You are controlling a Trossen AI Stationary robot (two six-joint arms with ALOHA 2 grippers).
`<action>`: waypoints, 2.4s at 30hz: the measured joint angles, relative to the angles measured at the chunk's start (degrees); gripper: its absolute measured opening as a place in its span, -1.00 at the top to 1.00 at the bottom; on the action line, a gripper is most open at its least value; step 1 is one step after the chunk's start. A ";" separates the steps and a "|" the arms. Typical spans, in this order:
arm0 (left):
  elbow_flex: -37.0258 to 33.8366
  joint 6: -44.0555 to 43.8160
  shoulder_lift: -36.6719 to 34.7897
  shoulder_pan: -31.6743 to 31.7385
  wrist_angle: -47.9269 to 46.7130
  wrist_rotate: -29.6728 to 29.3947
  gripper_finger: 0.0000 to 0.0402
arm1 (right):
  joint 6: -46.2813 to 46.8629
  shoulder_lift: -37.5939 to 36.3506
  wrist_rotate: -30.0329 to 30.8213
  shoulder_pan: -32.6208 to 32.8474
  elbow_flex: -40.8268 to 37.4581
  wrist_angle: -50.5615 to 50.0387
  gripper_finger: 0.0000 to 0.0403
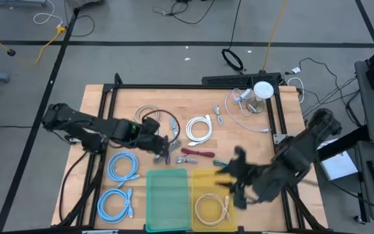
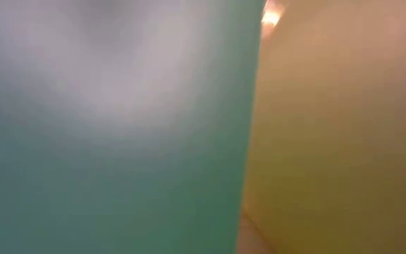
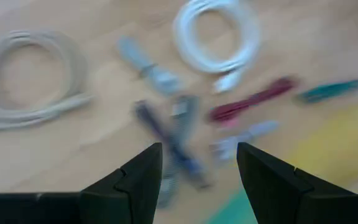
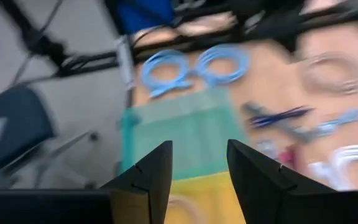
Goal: Pick & Place USB Port
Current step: Put the brown HDMI cable into the yellow bin
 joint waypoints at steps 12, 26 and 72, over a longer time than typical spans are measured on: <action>-0.08 12.15 0.42 18.34 -15.47 0.16 -0.05 | 13.57 -3.94 4.84 -10.97 -2.11 -23.08 0.26; -9.40 30.88 0.42 39.51 -7.57 1.14 -0.05 | 10.28 -3.88 -6.75 -21.25 -16.80 -6.50 0.26; -27.56 36.90 12.86 50.84 23.76 6.72 -0.05 | 6.78 -3.84 -12.72 -20.65 -18.01 6.70 0.26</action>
